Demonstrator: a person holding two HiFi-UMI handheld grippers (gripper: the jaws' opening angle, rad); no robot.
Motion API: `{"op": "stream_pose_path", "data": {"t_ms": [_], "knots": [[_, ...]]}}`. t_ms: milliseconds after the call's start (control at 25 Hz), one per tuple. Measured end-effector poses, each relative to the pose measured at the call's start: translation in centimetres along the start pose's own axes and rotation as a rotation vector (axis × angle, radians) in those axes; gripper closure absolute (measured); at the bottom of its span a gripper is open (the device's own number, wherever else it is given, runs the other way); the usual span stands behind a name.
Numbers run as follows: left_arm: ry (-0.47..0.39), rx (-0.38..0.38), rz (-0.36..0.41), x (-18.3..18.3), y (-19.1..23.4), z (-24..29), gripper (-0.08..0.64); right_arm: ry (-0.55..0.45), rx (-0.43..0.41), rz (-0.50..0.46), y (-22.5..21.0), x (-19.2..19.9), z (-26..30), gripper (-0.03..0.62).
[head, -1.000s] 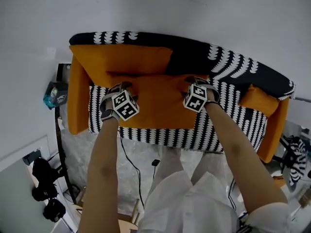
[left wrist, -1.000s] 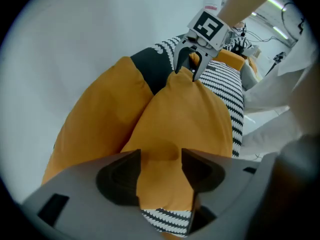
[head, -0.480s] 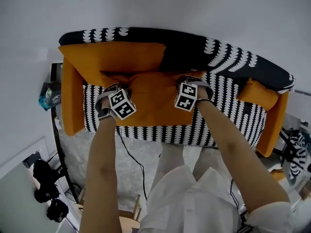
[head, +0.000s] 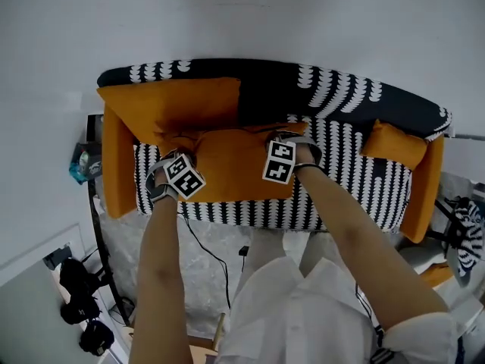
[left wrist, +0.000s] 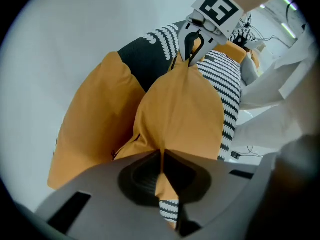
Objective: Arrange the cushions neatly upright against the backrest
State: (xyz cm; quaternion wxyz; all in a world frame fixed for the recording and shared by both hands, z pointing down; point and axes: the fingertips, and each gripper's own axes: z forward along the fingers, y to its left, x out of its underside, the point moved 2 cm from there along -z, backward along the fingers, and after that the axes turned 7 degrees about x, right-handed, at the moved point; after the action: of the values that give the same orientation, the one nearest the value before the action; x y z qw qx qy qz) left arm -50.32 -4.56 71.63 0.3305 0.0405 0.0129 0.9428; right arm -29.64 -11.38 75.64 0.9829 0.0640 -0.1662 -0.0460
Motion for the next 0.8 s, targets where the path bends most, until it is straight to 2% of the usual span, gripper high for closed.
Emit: {"op": "stream_pose_path", "data": {"t_ms": [240,440,600,800], "knots": [[0.001,-0.04,0.014,-3.7,-1.5,-3.0,0.535,-0.039,-0.003,0.018,1.0,2.9,-3.9,0.578],[-0.011,-0.069,0.053,-10.0,-3.3,-5.1,0.535,-0.061,0.015,0.035,0.8,8.2,-8.0,0.578],[-0.047,-0.061,0.107,-16.7,-4.9,-5.7,0.535,-0.038,0.084,0.082,-1.9,13.9,-11.6,0.578],[-0.135,-0.036,0.146,-24.4,-7.7,-5.5,0.534,0.007,0.227,0.098,-7.2,20.7,-16.2,0.578]]}}
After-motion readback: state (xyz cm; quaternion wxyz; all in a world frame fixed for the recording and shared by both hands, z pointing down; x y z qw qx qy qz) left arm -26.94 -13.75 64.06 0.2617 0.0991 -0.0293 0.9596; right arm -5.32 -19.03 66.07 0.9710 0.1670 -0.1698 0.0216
